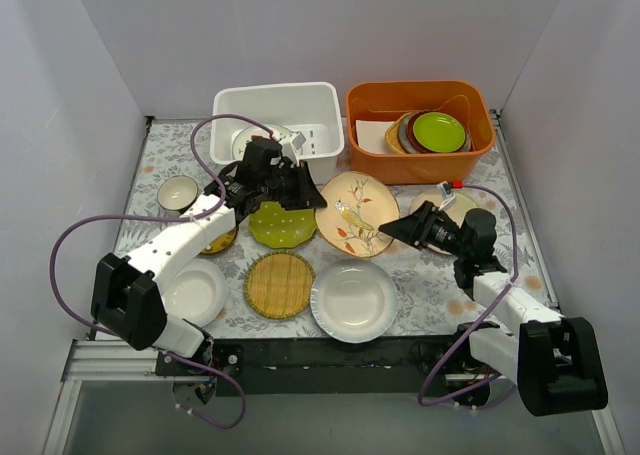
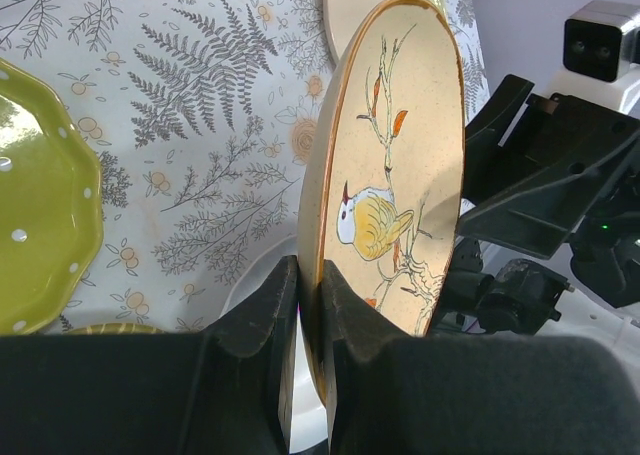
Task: Place the plates into the plastic bin on the countertop
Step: Place the plate in the plastic bin.
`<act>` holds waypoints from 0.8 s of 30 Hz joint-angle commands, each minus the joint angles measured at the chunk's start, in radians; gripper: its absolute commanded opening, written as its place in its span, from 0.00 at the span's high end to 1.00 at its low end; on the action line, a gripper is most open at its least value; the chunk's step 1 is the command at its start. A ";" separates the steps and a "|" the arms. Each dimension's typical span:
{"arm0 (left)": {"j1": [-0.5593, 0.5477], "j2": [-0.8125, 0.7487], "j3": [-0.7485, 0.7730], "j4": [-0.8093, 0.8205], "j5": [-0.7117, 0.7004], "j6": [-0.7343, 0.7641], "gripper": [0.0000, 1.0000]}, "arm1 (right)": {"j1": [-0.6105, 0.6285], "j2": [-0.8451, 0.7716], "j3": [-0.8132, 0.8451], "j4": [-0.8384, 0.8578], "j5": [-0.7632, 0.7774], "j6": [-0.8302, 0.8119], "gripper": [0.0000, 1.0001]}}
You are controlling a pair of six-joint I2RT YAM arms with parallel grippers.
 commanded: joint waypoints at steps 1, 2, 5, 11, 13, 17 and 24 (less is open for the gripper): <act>0.003 -0.108 -0.004 0.112 0.078 -0.039 1.00 | 0.032 0.047 -0.034 0.216 0.020 0.092 0.38; 0.003 -0.110 -0.006 0.112 0.078 -0.039 1.00 | 0.035 0.056 -0.039 0.239 0.015 0.108 0.41; 0.003 -0.113 -0.018 0.120 0.087 -0.045 1.00 | 0.056 0.077 -0.036 0.282 0.021 0.134 0.43; 0.003 -0.127 -0.035 0.136 0.099 -0.056 1.00 | 0.079 0.093 -0.031 0.296 0.037 0.152 0.55; 0.003 -0.131 -0.041 0.136 0.099 -0.054 1.00 | 0.084 0.094 -0.027 0.296 0.035 0.157 0.61; 0.003 -0.142 -0.052 0.130 0.083 -0.056 1.00 | 0.087 0.093 -0.022 0.291 0.032 0.165 0.84; 0.003 -0.150 -0.054 0.087 0.049 -0.025 0.62 | 0.090 0.079 -0.021 0.264 0.038 0.160 0.99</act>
